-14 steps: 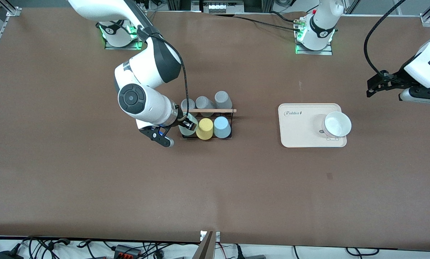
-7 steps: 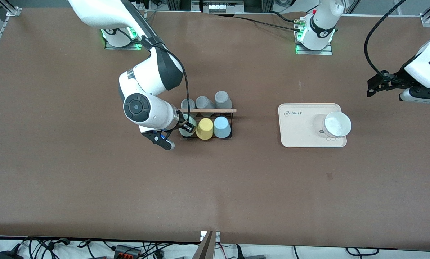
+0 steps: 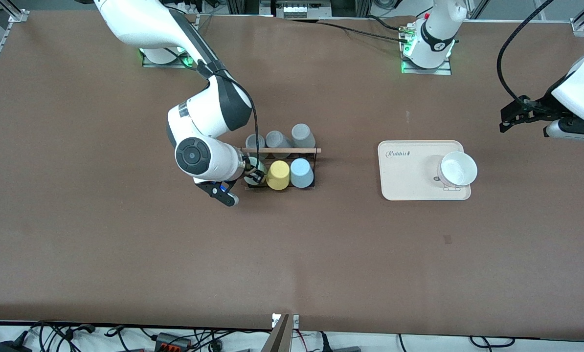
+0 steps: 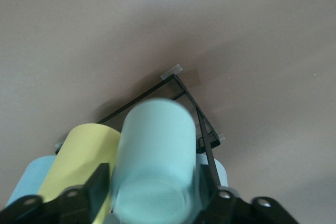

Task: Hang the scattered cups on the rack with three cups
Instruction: 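Hang the teal cup on a rack peg and open the right gripper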

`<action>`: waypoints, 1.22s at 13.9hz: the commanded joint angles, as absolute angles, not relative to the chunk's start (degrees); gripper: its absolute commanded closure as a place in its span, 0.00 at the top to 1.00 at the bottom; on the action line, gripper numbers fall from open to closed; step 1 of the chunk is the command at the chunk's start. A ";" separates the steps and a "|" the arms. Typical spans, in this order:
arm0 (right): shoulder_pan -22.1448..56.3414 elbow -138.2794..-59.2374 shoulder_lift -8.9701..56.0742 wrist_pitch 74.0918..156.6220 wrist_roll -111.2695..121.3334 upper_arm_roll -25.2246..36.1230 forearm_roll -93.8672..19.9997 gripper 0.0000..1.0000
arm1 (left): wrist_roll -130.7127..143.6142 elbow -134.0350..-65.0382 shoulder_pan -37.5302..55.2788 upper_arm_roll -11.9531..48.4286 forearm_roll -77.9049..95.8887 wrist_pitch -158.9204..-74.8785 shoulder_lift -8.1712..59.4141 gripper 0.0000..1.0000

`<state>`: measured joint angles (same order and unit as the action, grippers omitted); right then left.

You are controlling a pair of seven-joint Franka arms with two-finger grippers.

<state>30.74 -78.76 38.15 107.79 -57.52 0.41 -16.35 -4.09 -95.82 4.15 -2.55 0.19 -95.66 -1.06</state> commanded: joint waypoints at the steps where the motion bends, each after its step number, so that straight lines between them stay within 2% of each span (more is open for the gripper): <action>1: 30.67 -76.82 37.97 106.26 -59.68 0.79 -16.87 1.00 | -4.75 -94.40 4.48 -2.55 -0.09 -93.09 -1.32 1.00; 7: 25.41 -72.78 32.79 102.32 -58.89 1.23 -16.09 1.00 | -4.75 -93.78 4.31 -3.07 -0.09 -92.02 -1.32 1.00; 10: 22.60 -70.85 30.59 99.85 -57.05 1.14 -11.00 1.00 | -4.75 -93.78 4.31 -3.25 -0.09 -91.85 -1.32 1.00; 17: 17.41 -67.07 27.69 90.19 -37.92 2.20 -3.70 1.00 | -4.66 -93.78 3.25 -3.16 -0.09 -90.97 -1.49 1.00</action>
